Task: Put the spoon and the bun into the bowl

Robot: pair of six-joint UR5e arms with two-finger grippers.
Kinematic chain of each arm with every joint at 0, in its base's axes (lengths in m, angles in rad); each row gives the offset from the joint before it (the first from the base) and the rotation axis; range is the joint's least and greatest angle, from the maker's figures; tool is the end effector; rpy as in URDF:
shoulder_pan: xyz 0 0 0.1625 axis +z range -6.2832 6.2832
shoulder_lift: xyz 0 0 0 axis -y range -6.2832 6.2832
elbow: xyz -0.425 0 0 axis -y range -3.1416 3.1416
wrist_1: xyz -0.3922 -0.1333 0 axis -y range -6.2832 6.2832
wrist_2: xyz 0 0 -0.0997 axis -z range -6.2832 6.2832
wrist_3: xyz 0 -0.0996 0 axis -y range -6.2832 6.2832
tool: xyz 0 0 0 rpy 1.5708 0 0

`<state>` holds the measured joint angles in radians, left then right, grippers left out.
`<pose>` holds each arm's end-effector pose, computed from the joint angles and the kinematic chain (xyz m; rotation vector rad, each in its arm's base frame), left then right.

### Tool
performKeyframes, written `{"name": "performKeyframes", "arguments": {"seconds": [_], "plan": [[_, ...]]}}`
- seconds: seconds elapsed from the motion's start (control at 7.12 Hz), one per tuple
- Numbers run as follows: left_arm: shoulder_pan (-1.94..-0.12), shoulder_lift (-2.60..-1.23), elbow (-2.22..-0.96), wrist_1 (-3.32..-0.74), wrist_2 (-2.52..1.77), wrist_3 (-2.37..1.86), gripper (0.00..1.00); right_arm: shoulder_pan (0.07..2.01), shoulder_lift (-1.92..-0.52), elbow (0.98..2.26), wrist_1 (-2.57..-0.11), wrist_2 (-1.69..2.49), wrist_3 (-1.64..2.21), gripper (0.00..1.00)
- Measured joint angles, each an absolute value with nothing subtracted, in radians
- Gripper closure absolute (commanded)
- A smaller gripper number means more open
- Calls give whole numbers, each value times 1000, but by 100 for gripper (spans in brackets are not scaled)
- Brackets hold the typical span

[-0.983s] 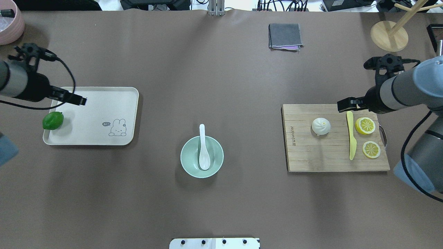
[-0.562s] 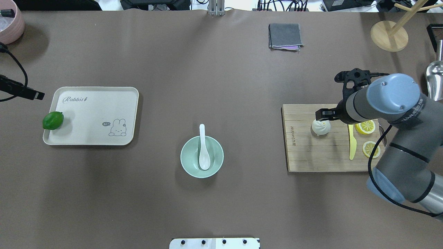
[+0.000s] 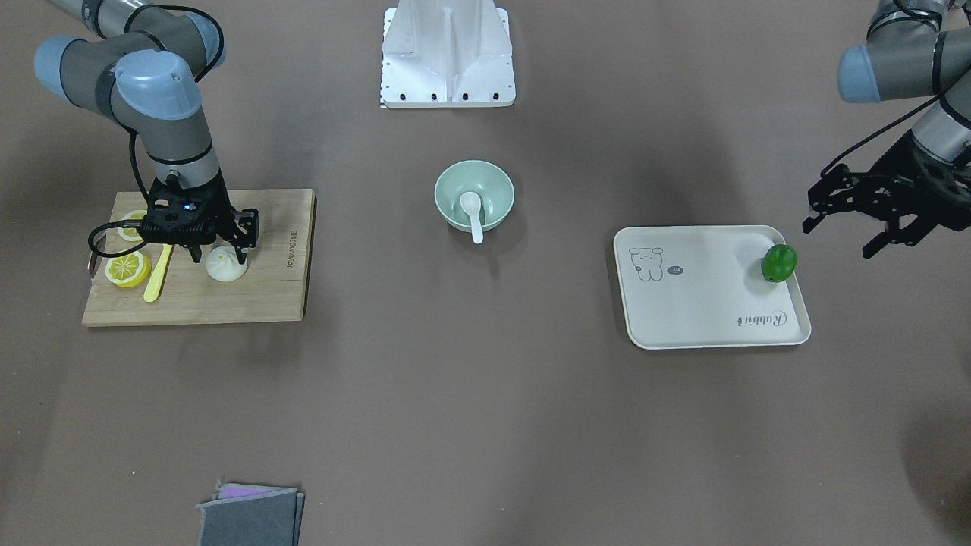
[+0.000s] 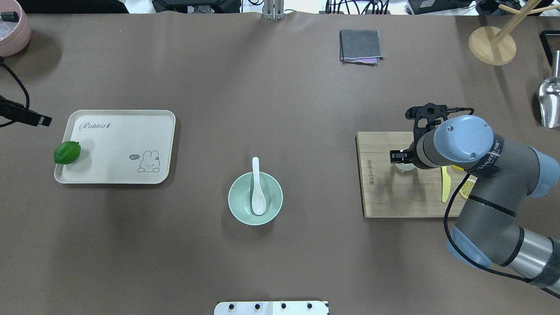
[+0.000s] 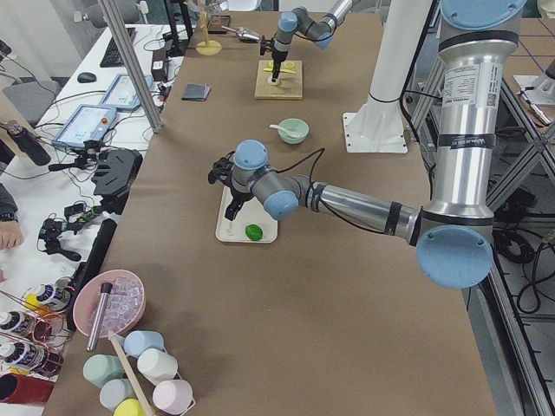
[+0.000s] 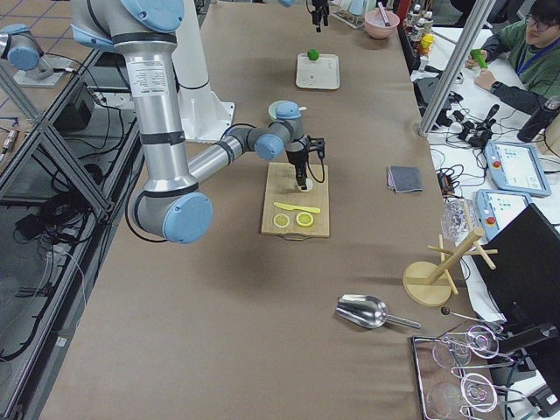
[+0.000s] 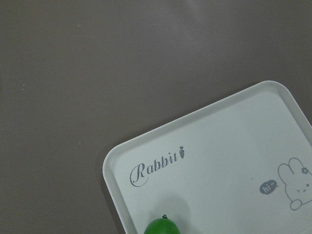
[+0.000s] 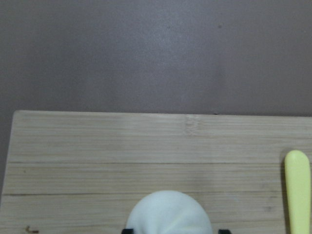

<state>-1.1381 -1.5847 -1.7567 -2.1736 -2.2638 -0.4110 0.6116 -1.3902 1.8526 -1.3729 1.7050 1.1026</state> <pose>0.1526 -0.4965 0.4912 0.4342 0.9130 0.2977 -0.3950 -0.4236 0.4224 0.2281 -0.6322 0.0937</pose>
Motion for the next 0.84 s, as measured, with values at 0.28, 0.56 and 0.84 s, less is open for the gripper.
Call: {"name": "performKeyframes", "arguments": {"seconds": [0.28, 0.56, 0.84], "plan": [[-1137, -1585, -1756, -2174, -2263, -411, 2, 584, -1386, 1853, -1374, 1694, 1164, 100], [-1136, -1585, -1755, -2174, -2262, -414, 2, 577, -1345, 1873, -1401, 1696, 1192, 100], [-1135, -1588, -1751, -2174, -2260, -421, 2, 564, -1206, 1893, -1540, 1697, 1272, 100]]}}
